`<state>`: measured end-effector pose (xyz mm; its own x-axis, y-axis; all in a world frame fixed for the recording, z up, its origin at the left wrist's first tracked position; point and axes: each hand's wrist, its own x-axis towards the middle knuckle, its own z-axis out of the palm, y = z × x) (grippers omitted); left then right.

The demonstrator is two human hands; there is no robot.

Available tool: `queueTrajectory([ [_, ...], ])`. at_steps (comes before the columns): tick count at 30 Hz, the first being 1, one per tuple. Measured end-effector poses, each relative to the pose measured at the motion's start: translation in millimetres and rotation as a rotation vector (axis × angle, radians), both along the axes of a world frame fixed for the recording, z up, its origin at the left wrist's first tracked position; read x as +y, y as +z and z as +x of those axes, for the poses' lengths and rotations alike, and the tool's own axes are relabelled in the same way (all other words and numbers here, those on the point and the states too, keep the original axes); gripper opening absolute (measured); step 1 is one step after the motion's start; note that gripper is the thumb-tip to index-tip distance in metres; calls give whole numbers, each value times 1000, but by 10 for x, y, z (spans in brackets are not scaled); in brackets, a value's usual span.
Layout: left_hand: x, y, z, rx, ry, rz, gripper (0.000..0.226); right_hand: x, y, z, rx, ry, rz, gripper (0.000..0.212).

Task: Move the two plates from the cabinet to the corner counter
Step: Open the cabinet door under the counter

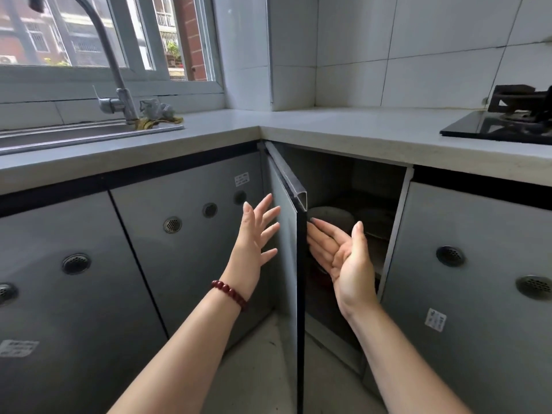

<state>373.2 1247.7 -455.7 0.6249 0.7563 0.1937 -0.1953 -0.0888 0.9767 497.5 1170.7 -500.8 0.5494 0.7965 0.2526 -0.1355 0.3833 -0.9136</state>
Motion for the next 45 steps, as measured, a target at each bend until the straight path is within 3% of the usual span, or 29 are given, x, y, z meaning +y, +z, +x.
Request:
queueTrajectory([
  [26, 666, -194, -1261, -14, 430, -2, 72, 951, -72, -984, 19, 434, 35, 65],
  [36, 770, -195, -1355, -8, 469, 5, 71, 1145, 18, -1162, -4, 531, 3, 75],
  [45, 824, -198, -1445, -14, 483, 15, 71, 1188, -6, -1191, 38, 507, -19, 65],
])
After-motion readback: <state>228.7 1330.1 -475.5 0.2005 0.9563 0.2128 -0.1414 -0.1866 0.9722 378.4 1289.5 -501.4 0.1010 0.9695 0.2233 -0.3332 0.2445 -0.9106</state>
